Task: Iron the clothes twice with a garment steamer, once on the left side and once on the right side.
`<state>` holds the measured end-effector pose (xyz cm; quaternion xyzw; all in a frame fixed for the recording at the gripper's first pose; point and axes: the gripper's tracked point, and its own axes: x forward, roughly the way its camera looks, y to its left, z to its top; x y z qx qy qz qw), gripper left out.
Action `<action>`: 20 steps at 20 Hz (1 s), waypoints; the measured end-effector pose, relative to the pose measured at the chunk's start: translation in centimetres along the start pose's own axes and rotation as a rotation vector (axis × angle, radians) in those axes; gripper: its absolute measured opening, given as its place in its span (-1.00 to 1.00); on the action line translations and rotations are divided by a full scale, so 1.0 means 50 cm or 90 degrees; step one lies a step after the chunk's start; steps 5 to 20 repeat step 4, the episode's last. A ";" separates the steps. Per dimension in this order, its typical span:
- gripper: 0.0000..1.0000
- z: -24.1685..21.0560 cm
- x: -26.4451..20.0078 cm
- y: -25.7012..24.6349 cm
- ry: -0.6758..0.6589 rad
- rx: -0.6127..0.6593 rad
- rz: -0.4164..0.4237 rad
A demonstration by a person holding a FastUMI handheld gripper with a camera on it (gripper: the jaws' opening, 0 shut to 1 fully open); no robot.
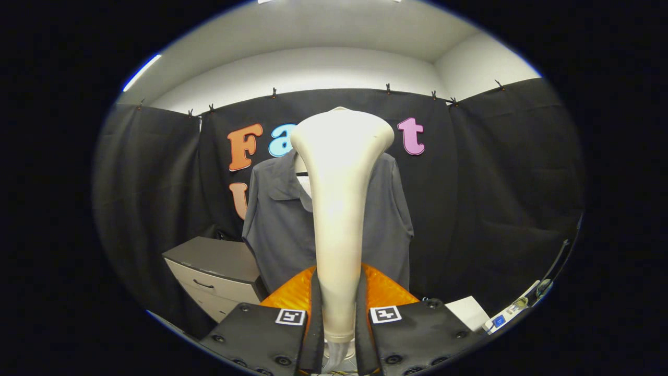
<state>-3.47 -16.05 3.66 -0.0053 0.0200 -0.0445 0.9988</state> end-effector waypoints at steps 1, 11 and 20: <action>-0.37 -0.001 0.001 -0.005 0.001 0.002 -0.002; -0.37 0.001 -0.005 -0.015 0.002 0.010 0.000; -0.37 0.001 -0.005 -0.015 0.002 0.010 0.000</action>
